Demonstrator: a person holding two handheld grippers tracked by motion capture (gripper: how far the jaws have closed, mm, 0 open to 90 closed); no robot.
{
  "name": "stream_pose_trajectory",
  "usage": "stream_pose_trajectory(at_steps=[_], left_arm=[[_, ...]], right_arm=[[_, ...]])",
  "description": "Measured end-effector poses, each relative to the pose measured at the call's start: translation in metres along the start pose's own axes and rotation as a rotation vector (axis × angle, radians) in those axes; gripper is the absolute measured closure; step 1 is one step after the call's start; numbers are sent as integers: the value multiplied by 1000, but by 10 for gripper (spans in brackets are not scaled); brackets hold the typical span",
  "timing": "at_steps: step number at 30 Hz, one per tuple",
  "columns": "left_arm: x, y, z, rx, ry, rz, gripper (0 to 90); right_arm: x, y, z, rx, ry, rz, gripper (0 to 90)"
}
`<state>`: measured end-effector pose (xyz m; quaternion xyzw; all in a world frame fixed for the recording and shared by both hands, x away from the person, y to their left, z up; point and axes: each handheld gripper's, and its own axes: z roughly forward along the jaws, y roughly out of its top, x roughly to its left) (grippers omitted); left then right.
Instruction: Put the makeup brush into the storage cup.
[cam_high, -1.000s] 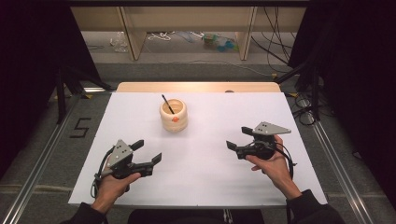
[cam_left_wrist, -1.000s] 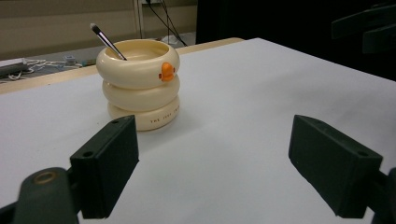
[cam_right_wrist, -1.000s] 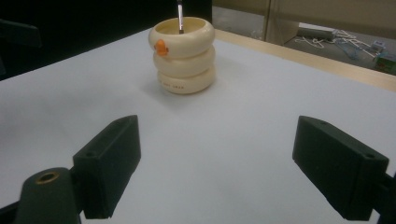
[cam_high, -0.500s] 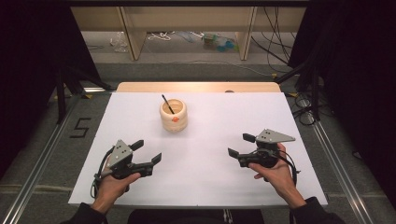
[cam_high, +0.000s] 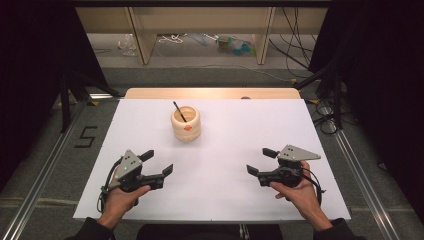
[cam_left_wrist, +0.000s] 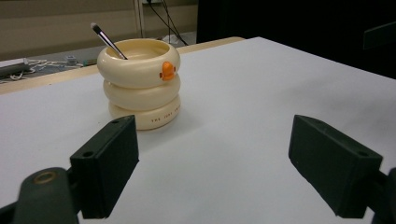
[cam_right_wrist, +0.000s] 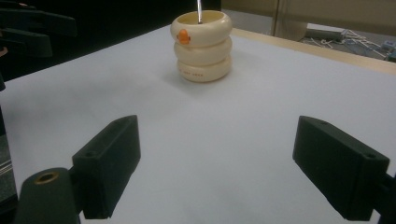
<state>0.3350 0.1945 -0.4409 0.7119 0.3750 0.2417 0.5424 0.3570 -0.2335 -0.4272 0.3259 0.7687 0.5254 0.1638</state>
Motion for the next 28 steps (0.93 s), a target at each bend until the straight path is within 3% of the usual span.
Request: stream_pose_trajectory(at_steps=[28], left_arm=[[-1, 0, 1, 5, 1, 4, 161]], right_arm=[[-2, -4, 0, 2, -7, -7, 161]])
